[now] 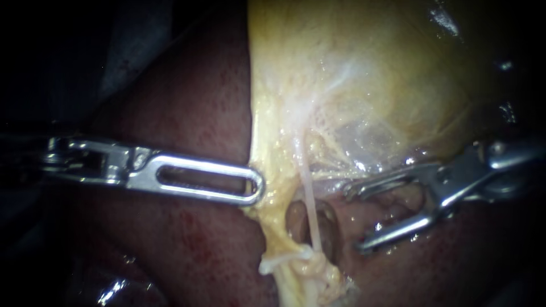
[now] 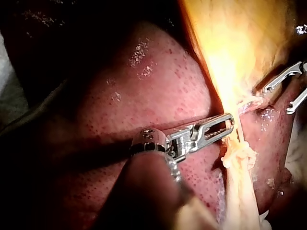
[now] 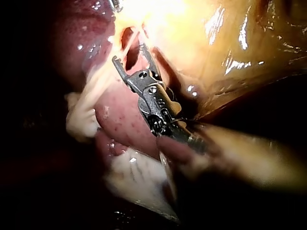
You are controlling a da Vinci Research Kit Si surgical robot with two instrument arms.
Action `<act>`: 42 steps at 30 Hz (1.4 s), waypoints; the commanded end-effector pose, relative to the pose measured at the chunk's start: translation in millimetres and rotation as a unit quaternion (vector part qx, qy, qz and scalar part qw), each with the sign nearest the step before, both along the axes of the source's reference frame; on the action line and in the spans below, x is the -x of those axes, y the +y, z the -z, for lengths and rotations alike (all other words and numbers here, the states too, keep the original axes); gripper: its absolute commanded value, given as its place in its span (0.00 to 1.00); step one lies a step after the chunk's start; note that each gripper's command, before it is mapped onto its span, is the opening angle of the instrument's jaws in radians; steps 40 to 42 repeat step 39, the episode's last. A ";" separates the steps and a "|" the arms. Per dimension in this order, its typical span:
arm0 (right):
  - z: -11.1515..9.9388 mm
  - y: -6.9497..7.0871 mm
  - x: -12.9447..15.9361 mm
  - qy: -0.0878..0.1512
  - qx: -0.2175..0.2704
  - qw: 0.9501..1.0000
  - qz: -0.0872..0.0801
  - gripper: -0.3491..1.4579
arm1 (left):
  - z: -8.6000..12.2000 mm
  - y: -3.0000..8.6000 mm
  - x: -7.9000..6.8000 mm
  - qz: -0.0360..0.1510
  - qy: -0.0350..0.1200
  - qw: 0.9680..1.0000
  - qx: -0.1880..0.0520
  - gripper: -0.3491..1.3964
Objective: Going back first clip left tube
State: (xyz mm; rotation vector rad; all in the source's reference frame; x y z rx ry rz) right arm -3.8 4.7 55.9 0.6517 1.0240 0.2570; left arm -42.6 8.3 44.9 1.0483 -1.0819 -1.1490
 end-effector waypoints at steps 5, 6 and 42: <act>0.9 1.1 1.0 -0.004 0.004 1.000 -0.008 0.44 | -0.4 0.1 0.7 0.001 0.001 1.000 0.000 0.00; 0.9 1.1 1.0 -0.004 0.004 1.000 -0.008 0.44 | -0.6 0.1 0.9 0.001 0.001 1.000 0.001 0.00; 0.8 0.8 0.8 -0.004 0.006 1.000 -0.009 0.43 | -4.9 1.9 4.9 0.000 0.001 1.000 0.000 0.00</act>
